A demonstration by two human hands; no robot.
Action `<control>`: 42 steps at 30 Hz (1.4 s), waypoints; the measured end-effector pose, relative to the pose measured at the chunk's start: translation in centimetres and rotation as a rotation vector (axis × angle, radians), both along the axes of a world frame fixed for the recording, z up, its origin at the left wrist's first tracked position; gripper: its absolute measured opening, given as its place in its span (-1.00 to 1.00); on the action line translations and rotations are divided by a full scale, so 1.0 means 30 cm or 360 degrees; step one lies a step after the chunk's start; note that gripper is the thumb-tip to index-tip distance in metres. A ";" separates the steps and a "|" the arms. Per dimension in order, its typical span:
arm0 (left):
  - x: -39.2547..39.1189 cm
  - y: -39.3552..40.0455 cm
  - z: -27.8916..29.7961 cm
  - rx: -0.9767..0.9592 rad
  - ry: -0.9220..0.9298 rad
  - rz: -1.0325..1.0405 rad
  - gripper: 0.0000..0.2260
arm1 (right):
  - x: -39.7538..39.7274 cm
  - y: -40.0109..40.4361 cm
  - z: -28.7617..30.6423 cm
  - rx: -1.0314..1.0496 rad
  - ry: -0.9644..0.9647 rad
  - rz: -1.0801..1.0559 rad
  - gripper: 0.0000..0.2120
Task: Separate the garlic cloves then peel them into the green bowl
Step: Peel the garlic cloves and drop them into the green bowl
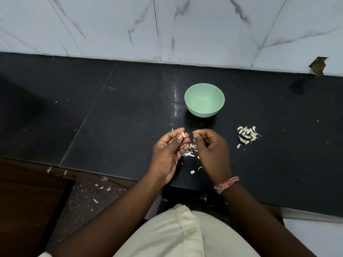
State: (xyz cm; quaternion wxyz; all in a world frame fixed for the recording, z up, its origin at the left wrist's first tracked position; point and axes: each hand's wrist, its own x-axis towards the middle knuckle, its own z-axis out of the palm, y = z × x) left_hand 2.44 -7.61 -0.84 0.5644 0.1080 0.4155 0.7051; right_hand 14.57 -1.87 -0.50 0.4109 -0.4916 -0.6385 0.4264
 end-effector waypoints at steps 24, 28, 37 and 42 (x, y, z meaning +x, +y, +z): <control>0.013 -0.002 -0.002 0.0057 0.0150 -0.0088 -0.78 | -0.007 -0.004 0.047 0.0308 -0.0174 0.0218 -0.85; 0.010 -0.005 -0.002 0.0085 0.0200 -0.0111 -0.76 | -0.003 -0.004 0.049 0.0367 -0.0227 0.0246 -0.88; 0.011 -0.001 -0.015 -0.0053 0.0562 -0.0093 -0.80 | 0.008 0.019 0.025 0.0425 -0.0378 0.0389 -0.87; 0.027 0.002 0.001 -0.0070 0.0531 -0.0072 -0.81 | 0.006 0.012 0.018 0.0408 -0.0431 0.0363 -0.88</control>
